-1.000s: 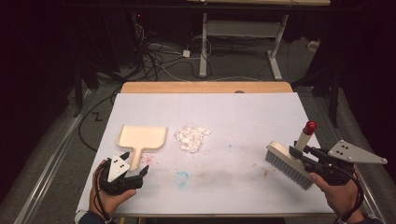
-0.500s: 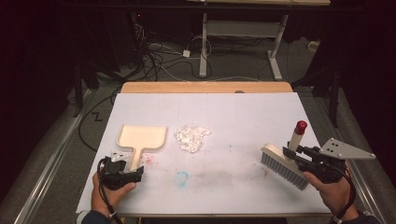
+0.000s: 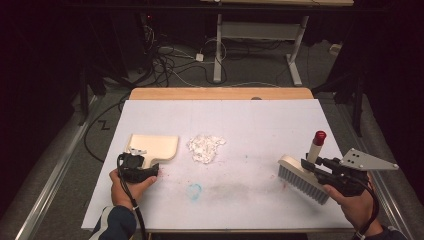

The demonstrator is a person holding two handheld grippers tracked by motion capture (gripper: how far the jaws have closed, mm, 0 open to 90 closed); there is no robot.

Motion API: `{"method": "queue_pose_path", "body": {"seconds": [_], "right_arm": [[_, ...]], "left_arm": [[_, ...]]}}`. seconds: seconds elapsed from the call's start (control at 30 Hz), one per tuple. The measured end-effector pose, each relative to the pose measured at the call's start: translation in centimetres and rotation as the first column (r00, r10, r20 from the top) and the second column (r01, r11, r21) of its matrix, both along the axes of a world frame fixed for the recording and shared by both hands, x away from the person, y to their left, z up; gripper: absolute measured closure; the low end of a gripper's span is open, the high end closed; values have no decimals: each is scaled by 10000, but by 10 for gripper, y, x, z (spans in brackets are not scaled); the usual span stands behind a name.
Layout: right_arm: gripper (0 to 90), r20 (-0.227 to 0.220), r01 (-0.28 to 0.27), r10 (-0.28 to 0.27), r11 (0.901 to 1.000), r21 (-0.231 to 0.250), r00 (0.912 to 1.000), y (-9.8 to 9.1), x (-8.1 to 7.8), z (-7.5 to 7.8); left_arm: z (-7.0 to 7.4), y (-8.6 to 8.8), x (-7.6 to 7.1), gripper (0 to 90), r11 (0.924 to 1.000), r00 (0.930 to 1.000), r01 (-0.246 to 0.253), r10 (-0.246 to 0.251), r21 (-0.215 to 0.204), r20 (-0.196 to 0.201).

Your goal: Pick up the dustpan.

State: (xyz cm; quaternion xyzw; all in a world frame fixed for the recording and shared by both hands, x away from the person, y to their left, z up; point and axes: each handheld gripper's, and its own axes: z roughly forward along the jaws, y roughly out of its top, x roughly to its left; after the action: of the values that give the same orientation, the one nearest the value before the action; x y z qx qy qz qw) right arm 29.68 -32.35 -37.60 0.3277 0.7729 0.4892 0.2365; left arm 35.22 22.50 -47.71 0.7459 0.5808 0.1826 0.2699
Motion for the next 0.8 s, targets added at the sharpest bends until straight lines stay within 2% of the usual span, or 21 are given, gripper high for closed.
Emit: {"method": "queue_pose_path", "body": {"seconds": [0.17,0.27,0.4,0.6,0.63,0.73,0.8], "right_arm": [[711,-44,-6,6,10000,22,10000,0,0,-1],[711,-65,-24,24,10000,4,10000,0,1,-1],[711,-143,-27,27,10000,-3,9999,1,2,-2],[711,-174,-48,48,10000,-16,9998,1,2,-2],[711,-162,-18,17,10000,-14,9999,1,2,-2],[711,-156,-6,6,10000,10,9999,0,2,-2],[711,-155,38,-38,10000,-3,9999,0,2,-2]], "left_arm": [[0,2,0,526,9998,9998,187,-188,115,48],[1,2,2,546,9993,9995,328,-328,174,-21],[3,2,4,624,9985,9985,531,-529,165,-113],[5,4,5,628,9985,9984,541,-540,55,-187],[7,5,5,629,9982,9987,486,-481,347,-151],[10,12,4,630,9989,9990,433,-431,156,-152],[14,15,3,629,9980,9981,598,-594,216,-175]]}}
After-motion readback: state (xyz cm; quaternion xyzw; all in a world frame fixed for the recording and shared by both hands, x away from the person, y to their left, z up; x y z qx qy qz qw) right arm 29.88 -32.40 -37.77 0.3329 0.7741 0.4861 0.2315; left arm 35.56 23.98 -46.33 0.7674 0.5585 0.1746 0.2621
